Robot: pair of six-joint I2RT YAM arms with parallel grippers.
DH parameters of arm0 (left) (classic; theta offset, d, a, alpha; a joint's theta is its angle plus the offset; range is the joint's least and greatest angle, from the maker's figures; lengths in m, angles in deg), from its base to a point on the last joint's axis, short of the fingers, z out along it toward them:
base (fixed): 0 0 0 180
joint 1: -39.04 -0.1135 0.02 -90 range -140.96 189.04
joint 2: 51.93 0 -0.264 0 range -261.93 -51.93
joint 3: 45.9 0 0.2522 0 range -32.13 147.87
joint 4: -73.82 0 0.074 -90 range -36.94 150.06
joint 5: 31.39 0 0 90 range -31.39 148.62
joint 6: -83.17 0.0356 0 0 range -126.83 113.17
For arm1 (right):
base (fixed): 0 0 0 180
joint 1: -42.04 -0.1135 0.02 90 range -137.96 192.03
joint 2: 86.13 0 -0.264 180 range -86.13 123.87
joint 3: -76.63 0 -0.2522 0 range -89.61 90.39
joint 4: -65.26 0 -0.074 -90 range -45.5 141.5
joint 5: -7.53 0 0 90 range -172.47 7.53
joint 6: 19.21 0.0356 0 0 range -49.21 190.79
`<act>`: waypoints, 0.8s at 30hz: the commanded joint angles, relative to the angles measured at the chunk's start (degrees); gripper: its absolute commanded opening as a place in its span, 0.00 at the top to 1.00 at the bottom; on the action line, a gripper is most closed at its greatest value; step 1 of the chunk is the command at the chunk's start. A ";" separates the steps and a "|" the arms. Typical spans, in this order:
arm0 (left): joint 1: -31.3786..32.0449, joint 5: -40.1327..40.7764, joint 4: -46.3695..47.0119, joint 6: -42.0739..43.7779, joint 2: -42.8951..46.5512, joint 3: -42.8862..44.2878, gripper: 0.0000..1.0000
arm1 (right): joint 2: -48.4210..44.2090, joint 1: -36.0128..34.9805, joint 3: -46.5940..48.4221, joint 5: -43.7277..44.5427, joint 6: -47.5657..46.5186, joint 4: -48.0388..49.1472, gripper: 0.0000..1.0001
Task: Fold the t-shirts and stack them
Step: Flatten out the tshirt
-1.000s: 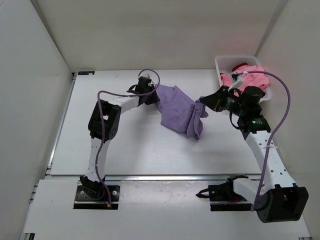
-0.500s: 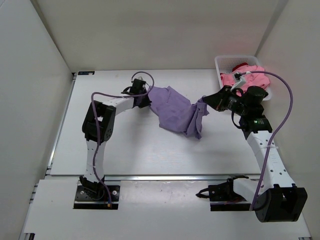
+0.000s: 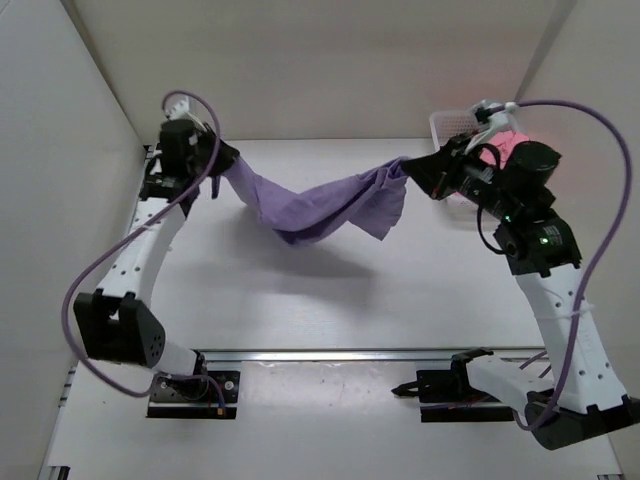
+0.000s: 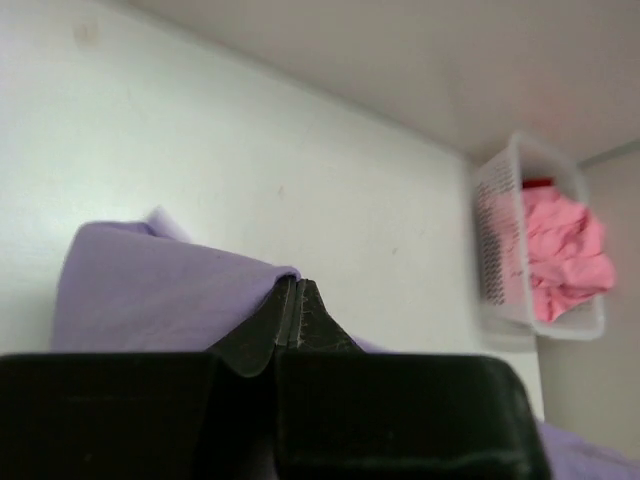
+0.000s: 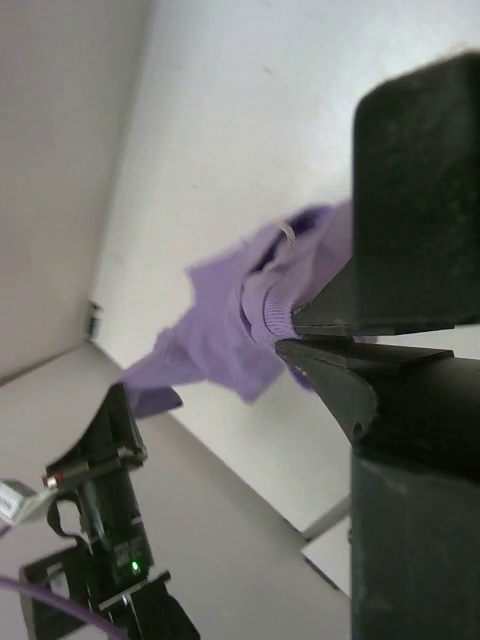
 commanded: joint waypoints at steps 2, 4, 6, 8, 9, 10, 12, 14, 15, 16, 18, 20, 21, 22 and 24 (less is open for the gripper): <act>-2.97 -4.10 -11.13 6.78 3.78 11.39 1.00 | -1.04 1.36 8.27 6.01 -3.64 -3.32 1.00; -3.15 -3.49 -14.99 10.38 2.13 16.30 1.00 | 0.28 1.45 6.01 7.06 -3.56 -2.53 1.00; -2.98 -2.26 -18.61 13.54 -1.39 17.91 1.00 | 1.95 5.46 2.74 4.62 -2.24 0.27 1.00; -2.89 -1.30 -19.41 14.60 -4.46 16.51 1.00 | 5.28 8.29 -3.21 1.55 -0.93 3.68 1.00; -2.45 0.28 -19.15 14.52 -6.31 15.80 1.00 | 6.42 9.09 -4.81 -0.03 -0.66 6.49 1.00; -2.71 1.34 -18.11 14.70 -7.11 13.36 1.00 | 8.35 10.49 -8.56 -0.74 -0.05 10.26 0.99; -2.27 -0.05 -14.94 13.65 -11.75 11.66 1.00 | 13.09 12.51 -13.25 -1.20 2.15 15.89 1.00; -1.66 1.34 -14.58 12.60 -18.17 16.46 1.00 | 19.22 14.09 -13.27 -1.37 3.47 19.61 1.00; -1.57 1.26 -15.71 12.16 -23.15 23.20 1.00 | 21.44 14.71 -12.48 -0.32 3.56 20.31 1.00; -0.35 2.04 -17.46 11.98 -29.21 27.70 1.00 | 25.99 14.72 -8.81 0.30 3.56 19.89 1.00; 0.89 4.06 -25.86 12.06 -40.17 55.89 1.00 | 36.10 17.18 -0.11 -0.39 3.92 14.99 1.00; 0.20 3.12 -32.24 9.45 -48.34 69.80 1.00 | 39.64 17.09 9.37 -1.27 2.61 9.70 1.00; -1.03 -0.90 -26.50 7.08 -44.60 60.63 1.00 | 39.66 16.40 10.63 -0.41 0.94 7.16 1.00; -2.52 -3.64 -20.97 6.18 -39.95 55.84 1.00 | 39.22 15.43 10.47 1.95 0.14 6.88 1.00; -2.19 -2.18 -16.36 7.74 -34.40 41.87 1.00 | 33.36 13.50 5.49 4.33 -2.05 8.62 1.00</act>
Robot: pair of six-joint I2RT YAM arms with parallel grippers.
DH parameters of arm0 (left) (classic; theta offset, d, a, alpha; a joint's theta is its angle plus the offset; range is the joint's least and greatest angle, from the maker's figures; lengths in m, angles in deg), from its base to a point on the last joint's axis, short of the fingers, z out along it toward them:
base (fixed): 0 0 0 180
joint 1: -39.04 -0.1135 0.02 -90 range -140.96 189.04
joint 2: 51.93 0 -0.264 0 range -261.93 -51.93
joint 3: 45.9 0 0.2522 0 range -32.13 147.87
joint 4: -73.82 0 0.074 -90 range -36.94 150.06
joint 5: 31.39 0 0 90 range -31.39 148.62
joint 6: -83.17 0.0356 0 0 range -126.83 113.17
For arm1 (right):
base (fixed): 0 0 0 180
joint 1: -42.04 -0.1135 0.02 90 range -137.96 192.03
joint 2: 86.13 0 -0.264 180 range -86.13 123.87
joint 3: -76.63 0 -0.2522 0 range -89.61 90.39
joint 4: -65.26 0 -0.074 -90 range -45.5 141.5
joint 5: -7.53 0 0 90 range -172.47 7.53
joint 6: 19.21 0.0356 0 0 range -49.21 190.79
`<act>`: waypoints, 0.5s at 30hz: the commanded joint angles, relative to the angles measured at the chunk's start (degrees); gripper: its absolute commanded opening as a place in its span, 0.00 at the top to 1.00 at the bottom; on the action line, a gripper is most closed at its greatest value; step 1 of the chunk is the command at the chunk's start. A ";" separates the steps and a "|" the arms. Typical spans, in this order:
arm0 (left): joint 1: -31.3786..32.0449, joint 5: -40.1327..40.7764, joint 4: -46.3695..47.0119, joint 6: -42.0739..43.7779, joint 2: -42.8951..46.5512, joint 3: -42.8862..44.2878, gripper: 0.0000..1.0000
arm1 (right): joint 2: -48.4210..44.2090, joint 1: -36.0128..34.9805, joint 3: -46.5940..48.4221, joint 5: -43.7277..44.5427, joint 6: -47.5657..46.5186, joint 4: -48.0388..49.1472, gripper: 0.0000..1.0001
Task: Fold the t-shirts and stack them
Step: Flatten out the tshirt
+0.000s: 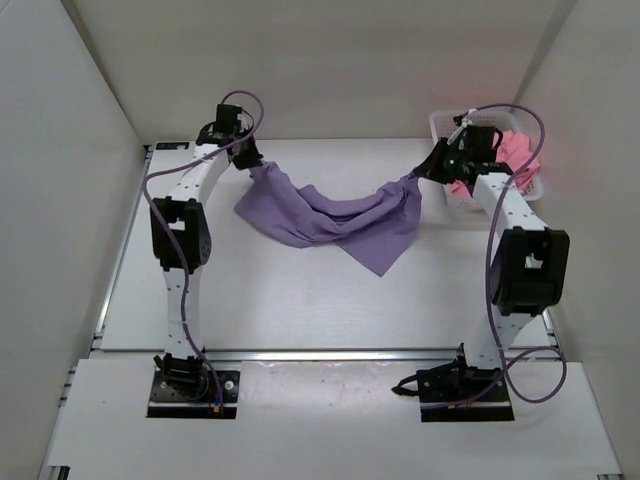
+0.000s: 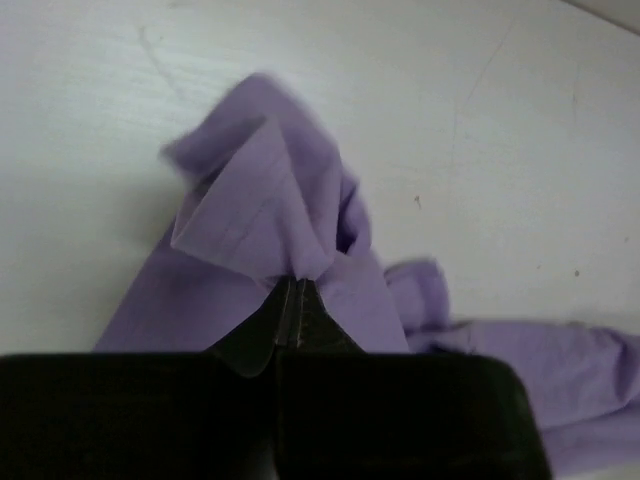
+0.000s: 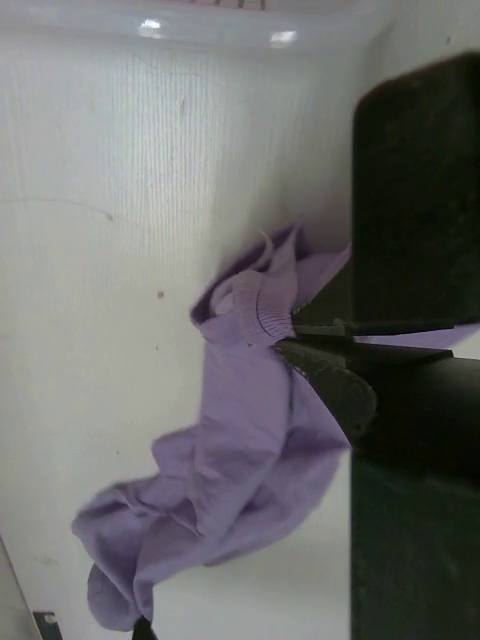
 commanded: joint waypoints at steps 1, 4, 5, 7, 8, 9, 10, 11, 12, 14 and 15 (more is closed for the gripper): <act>-1.42 -0.32 4.69 0.08 17.95 -9.06 1.00 | -11.58 -3.73 -0.61 2.20 -3.13 2.44 1.00; -1.50 -1.08 7.04 0.62 26.81 -17.59 1.00 | -18.52 -5.66 -5.10 0.54 -3.30 0.79 1.00; -2.11 -2.31 9.41 -0.08 31.29 -21.78 1.00 | -21.58 -6.11 -7.28 0.88 -3.83 -0.87 1.00; -3.17 -4.51 12.67 -1.58 37.88 -27.17 1.00 | -28.01 -11.26 -8.88 6.47 -6.28 -3.94 1.00; -3.61 -5.13 12.95 -2.01 41.32 -28.84 1.00 | -31.94 -12.34 -9.84 10.16 -8.03 -6.49 1.00; -3.61 -4.88 12.69 -2.19 42.83 -29.55 1.00 | -35.20 -15.13 -9.07 11.68 -9.10 -7.73 1.00; -3.35 -4.44 11.99 -2.45 45.63 -29.12 1.00 | -37.06 -17.08 -8.97 13.61 -9.54 -10.01 1.00; -3.35 -5.04 11.72 -2.63 46.97 -29.03 1.00 | -39.78 -17.88 -8.27 14.15 -9.20 -11.60 1.00; -3.61 -5.66 11.54 -3.15 49.42 -28.94 1.00 | -42.50 -19.37 -6.79 15.20 -9.19 -12.40 1.00; -3.88 -7.24 10.76 -3.86 53.47 -27.45 1.00 | -44.11 -22.00 -2.76 16.17 -9.20 -16.08 1.00; -4.49 -7.59 9.97 -3.78 54.18 -25.45 1.00 | -44.37 -22.89 0.58 16.79 -9.19 -16.97 1.00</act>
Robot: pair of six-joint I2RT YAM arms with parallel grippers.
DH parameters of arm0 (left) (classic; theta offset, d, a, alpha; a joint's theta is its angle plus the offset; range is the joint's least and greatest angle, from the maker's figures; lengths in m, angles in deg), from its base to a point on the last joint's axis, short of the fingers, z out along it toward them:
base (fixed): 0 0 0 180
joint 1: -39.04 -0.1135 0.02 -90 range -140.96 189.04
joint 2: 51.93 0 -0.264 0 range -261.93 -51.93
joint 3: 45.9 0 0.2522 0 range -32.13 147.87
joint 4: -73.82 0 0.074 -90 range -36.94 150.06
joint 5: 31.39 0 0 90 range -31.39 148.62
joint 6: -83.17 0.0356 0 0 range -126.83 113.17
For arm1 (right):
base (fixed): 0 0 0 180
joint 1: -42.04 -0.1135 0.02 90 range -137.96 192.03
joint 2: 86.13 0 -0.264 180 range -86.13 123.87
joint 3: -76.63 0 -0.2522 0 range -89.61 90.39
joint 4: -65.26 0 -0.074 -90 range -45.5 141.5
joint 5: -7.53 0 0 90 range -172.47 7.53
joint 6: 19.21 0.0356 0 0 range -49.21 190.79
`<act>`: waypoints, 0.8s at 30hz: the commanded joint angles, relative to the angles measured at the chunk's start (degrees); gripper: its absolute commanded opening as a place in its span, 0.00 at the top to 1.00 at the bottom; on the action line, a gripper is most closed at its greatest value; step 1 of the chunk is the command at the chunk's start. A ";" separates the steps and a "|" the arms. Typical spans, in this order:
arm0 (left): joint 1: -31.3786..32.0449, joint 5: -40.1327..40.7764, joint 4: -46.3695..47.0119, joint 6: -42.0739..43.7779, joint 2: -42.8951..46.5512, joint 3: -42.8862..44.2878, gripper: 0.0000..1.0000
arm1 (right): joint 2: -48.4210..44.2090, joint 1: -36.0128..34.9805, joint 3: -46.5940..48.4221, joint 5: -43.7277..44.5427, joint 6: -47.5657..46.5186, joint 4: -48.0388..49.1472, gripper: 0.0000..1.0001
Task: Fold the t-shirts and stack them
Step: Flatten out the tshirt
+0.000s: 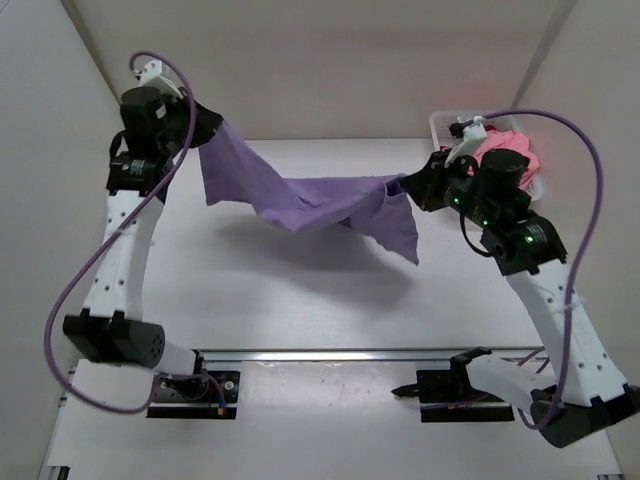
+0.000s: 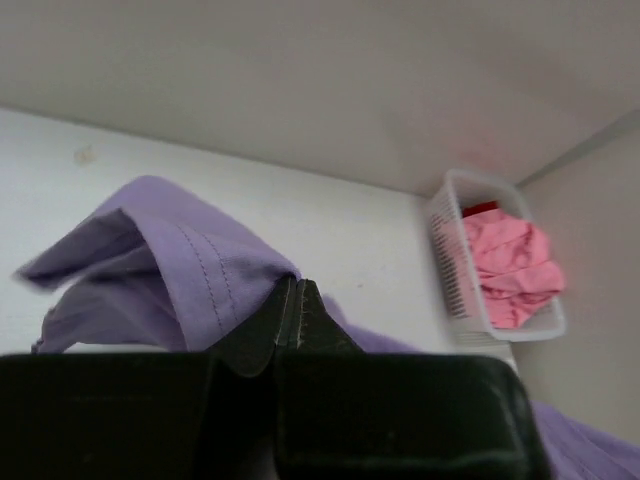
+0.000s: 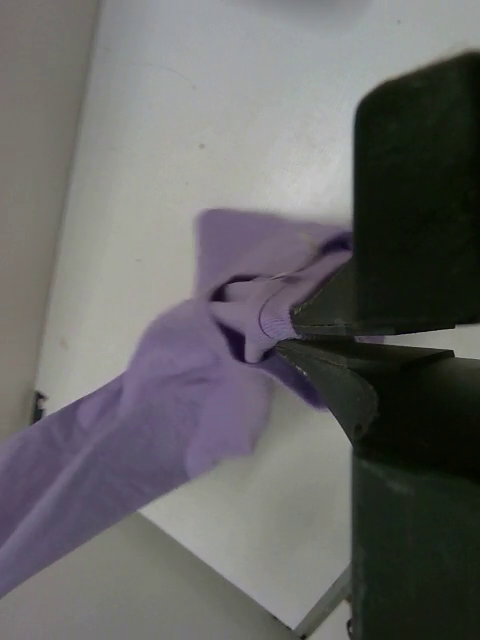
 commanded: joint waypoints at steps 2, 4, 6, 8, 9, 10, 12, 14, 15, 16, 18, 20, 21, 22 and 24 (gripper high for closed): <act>-0.31 -2.88 -2.83 -0.89 5.69 6.07 1.00 | -1.23 -7.68 12.69 9.62 -2.68 -7.21 1.00; -0.40 -2.88 -5.02 0.42 5.70 11.16 1.00 | 0.26 -13.22 17.54 13.75 -3.91 -9.15 1.00; -0.23 -2.27 -7.41 1.74 5.43 14.15 1.00 | 1.75 -16.40 20.71 17.37 -4.35 -9.51 1.00; 0.21 -0.59 -8.73 2.80 4.64 13.13 1.00 | 2.46 -10.49 19.85 12.33 -5.06 -8.47 1.00; -0.05 -0.68 -8.73 2.89 4.55 12.16 1.00 | 2.46 -7.83 17.41 9.33 -4.54 -6.72 1.00; -0.22 -0.42 -7.43 3.15 4.81 9.45 1.00 | 2.81 -0.58 13.73 1.29 -3.40 -5.48 1.00; 0.04 1.60 -6.36 3.94 2.98 4.97 1.00 | 2.64 8.43 6.62 -9.31 -0.86 0.92 1.00; 0.30 3.96 -5.75 5.17 -0.08 1.18 1.00 | 4.56 9.94 1.31 -9.26 -1.10 4.36 1.00; 0.65 5.46 -5.74 5.52 -2.80 0.38 1.00 | 5.44 11.43 -1.05 -9.51 -0.84 5.77 1.00; 0.65 4.69 -6.00 5.96 -5.01 0.11 1.00 | 8.41 11.70 -2.47 -10.56 -1.02 6.39 1.00; 1.35 6.69 -7.41 7.02 -13.68 1.34 1.00 | 13.61 13.55 -4.14 -12.06 -0.49 9.81 1.00; 2.93 9.69 -8.64 8.60 -21.32 7.19 1.00 | 22.72 14.42 -3.98 -10.92 -0.49 12.02 1.00; 3.81 11.69 -10.30 8.95 -27.12 10.19 1.00 | 24.94 14.95 -2.23 -9.61 -0.40 12.72 1.00; 4.25 12.93 -11.79 9.30 -30.92 18.92 1.00 | 29.66 14.96 0.83 -8.91 0.03 12.81 1.00; 5.13 14.87 -21.07 10.01 -46.95 38.09 1.00 | 37.07 16.97 7.75 -8.03 0.65 11.25 1.00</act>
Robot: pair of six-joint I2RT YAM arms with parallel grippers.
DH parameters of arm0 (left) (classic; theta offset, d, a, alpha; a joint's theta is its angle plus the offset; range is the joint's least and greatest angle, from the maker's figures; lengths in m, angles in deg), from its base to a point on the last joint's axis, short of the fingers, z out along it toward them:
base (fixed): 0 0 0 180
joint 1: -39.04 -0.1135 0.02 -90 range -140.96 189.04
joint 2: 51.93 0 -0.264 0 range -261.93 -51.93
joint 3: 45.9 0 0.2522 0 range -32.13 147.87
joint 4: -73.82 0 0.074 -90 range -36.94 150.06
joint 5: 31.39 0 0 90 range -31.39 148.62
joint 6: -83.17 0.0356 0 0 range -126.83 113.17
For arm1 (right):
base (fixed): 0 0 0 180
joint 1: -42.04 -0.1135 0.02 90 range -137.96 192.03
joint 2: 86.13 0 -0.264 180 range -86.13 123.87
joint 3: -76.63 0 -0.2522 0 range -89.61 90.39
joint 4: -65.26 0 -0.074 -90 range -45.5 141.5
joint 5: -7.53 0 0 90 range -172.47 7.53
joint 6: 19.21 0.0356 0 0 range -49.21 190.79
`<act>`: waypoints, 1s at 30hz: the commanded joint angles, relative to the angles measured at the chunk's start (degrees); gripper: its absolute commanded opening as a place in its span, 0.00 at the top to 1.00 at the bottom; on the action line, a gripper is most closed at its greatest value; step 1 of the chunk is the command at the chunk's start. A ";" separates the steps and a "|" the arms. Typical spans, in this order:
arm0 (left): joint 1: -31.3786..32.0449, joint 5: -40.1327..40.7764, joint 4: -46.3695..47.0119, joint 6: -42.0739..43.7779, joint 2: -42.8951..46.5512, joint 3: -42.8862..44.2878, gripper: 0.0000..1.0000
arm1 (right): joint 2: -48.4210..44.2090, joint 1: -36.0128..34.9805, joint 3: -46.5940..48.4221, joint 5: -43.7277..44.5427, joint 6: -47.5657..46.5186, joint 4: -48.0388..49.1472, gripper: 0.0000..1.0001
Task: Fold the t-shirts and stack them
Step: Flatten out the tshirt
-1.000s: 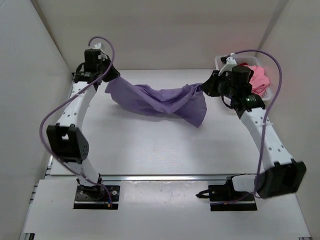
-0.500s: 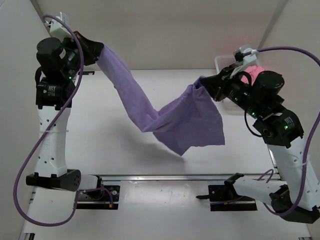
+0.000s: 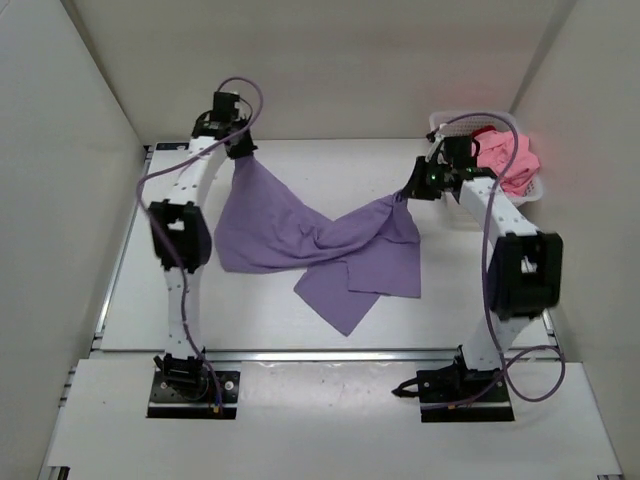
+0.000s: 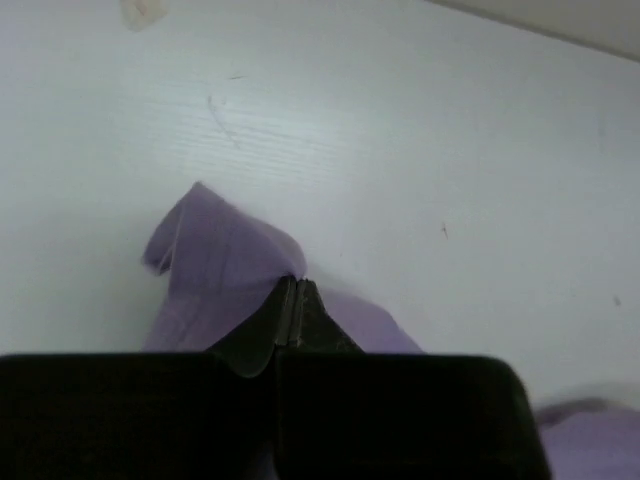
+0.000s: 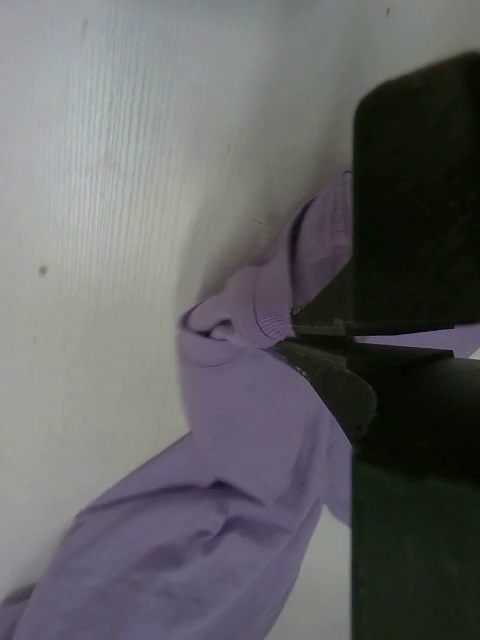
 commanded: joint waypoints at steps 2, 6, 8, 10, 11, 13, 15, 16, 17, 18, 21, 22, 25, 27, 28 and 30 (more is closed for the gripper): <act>1.77 5.55 -7.43 0.66 -12.84 25.29 0.99 | 12.42 2.62 19.83 0.33 1.81 1.09 1.00; 0.19 4.13 -0.79 0.11 -7.48 13.98 0.66 | 16.85 2.63 28.93 1.37 3.22 -2.01 0.95; 0.54 5.19 -1.06 1.86 -6.33 12.84 0.51 | 15.54 2.80 28.33 2.78 3.39 -1.21 0.86; 0.01 5.99 1.99 1.79 -0.38 7.59 0.37 | 12.91 3.24 26.23 2.27 3.75 0.45 0.73; -0.42 6.16 4.10 1.01 1.83 0.60 0.34 | 10.99 3.15 23.69 1.83 4.10 1.24 0.69; -3.66 1.62 13.03 -4.77 11.38 -12.52 0.36 | 7.81 2.54 18.93 1.21 3.67 2.64 0.64; -8.14 -4.10 20.18 -10.74 18.09 -32.59 0.53 | 2.47 1.49 12.10 1.56 4.35 3.44 0.63; -10.95 -8.47 25.95 -14.78 22.20 -37.39 0.56 | 1.14 0.96 10.23 0.69 4.45 4.23 0.62; -13.15 -11.21 30.27 -16.13 25.46 -46.40 0.61 | -1.84 0.69 6.21 0.42 4.45 5.28 0.64; -13.96 -11.68 31.88 -18.32 26.62 -54.06 0.66 | -4.74 -0.27 2.08 -0.11 5.06 5.46 0.68; -14.93 -8.88 33.92 -18.07 29.62 -63.34 0.72 | -11.60 -2.47 -7.41 -0.64 4.28 7.39 0.97; -14.84 -9.30 34.70 -17.99 29.45 -65.02 0.72 | -12.75 -3.52 -9.19 -0.20 3.58 7.40 0.99; -13.53 -10.18 35.50 -18.95 27.26 -66.79 0.71 | -18.99 -5.37 -16.04 0.85 2.17 6.79 1.00; -12.04 -10.28 36.11 -19.39 26.20 -66.27 0.71 | -21.72 -5.99 -18.94 0.25 2.43 7.83 0.94; -11.51 -10.36 35.85 -19.39 24.80 -65.66 0.72 | -23.73 -6.08 -20.88 0.33 2.43 8.97 0.95; -10.11 -9.84 35.15 -19.74 23.39 -65.56 0.73 | -25.32 -6.26 -22.21 0.41 2.34 8.98 0.94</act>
